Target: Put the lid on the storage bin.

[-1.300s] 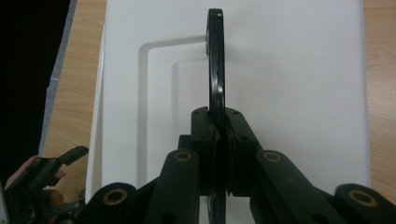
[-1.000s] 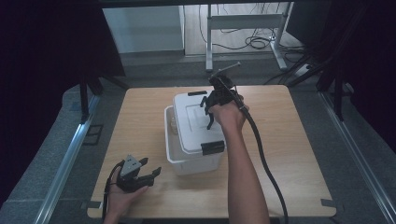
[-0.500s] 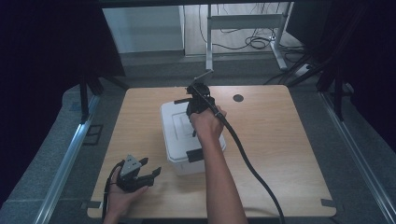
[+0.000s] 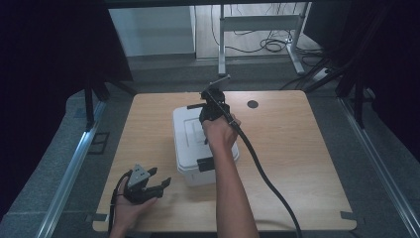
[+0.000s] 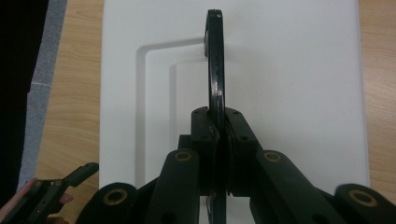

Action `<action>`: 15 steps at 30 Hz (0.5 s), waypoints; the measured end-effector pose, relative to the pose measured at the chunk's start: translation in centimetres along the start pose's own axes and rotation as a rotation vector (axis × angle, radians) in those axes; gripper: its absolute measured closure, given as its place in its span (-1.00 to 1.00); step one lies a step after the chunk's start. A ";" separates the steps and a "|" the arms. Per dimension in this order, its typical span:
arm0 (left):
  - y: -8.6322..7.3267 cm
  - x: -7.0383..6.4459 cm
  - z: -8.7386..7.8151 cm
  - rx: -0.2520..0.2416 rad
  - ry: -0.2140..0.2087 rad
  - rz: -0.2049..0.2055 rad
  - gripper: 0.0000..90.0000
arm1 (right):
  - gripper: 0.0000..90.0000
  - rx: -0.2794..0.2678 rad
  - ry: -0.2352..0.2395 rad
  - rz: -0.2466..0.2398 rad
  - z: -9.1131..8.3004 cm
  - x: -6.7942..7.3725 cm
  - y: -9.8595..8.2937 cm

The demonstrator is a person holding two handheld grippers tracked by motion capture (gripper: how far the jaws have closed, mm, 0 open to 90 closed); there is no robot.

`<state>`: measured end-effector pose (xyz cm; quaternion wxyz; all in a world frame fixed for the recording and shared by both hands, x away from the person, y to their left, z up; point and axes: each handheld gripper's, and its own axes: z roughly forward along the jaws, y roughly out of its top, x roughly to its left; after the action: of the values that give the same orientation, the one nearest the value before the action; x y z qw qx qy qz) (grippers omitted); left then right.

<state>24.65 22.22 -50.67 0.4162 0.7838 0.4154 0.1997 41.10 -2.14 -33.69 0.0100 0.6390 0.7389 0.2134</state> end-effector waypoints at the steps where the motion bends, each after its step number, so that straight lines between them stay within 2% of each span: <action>1: 0.0 0.0 0.0 0.000 -0.001 0.000 -0.26 | 0.88 -0.008 0.015 0.013 0.1 -0.3 -0.1; 7: 0.0 -0.1 0.1 0.002 -0.001 0.003 -0.26 | 0.88 -0.007 0.021 0.039 0.6 -0.7 -0.3; 11: 0.0 -0.1 0.1 0.003 -0.001 0.004 -0.26 | 0.87 -0.015 0.020 0.029 0.6 -0.7 -0.4; 15: 0.0 -0.1 0.1 0.003 -0.001 0.005 -0.26 | 0.79 0.001 0.002 0.006 0.9 -0.7 -0.5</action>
<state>24.66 22.13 -50.72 0.4146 0.7856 0.4135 0.2000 41.07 -2.60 -34.84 0.0081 0.6412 0.7370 0.2136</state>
